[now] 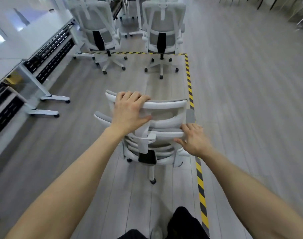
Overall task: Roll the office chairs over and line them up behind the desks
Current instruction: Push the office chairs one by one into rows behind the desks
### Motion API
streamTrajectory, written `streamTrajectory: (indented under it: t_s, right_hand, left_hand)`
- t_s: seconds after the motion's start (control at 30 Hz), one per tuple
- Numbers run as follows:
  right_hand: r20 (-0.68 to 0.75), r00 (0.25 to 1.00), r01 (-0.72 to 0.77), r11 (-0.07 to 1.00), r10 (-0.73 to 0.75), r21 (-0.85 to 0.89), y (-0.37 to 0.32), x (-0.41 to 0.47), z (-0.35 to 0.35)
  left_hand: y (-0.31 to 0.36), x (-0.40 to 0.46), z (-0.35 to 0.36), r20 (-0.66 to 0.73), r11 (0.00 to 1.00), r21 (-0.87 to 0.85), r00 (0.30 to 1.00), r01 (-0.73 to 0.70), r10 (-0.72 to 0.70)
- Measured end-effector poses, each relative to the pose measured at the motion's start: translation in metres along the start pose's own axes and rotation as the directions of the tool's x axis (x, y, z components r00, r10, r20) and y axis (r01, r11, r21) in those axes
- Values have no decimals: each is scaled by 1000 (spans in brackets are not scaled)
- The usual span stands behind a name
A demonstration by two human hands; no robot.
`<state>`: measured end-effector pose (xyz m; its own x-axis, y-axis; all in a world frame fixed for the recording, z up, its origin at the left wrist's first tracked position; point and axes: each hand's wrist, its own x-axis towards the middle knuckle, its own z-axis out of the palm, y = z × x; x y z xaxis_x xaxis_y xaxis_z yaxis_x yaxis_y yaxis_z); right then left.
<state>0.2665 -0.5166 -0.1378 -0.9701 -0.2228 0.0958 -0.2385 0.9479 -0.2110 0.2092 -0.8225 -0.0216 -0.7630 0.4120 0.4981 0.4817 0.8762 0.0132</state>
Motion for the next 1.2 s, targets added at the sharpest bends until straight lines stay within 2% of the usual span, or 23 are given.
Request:
streamTrajectory:
  t_s: [0.1, 0.27, 0.6, 0.9, 1.07, 1.2]
  right_hand:
    - [-26, 996, 86, 996, -85, 7, -1, 55, 9]
    - [-24, 982, 188, 973, -186, 133, -8, 165, 21]
    - [-60, 972, 234, 960, -228, 151, -69, 359, 62]
    - [-77, 962, 269, 959, -262, 94, -124, 522, 95]
    - [-73, 974, 217, 976, -216, 3, -165, 600, 107]
    - [-52, 983, 175, 984, -173, 34, -195, 657, 119]
  left_hand:
    - [-37, 23, 14, -29, 997, 17, 996, 82, -81]
    - [-111, 56, 34, -54, 986, 71, 988, 148, -144]
    - [-262, 135, 68, 76, 904, 116, 904, 412, -421]
    - [-417, 202, 106, 1, 916, 120, 922, 383, -386]
    - [-499, 236, 121, 6, 919, 124, 926, 374, -378]
    - [-563, 261, 133, 19, 926, 126, 933, 355, -360]
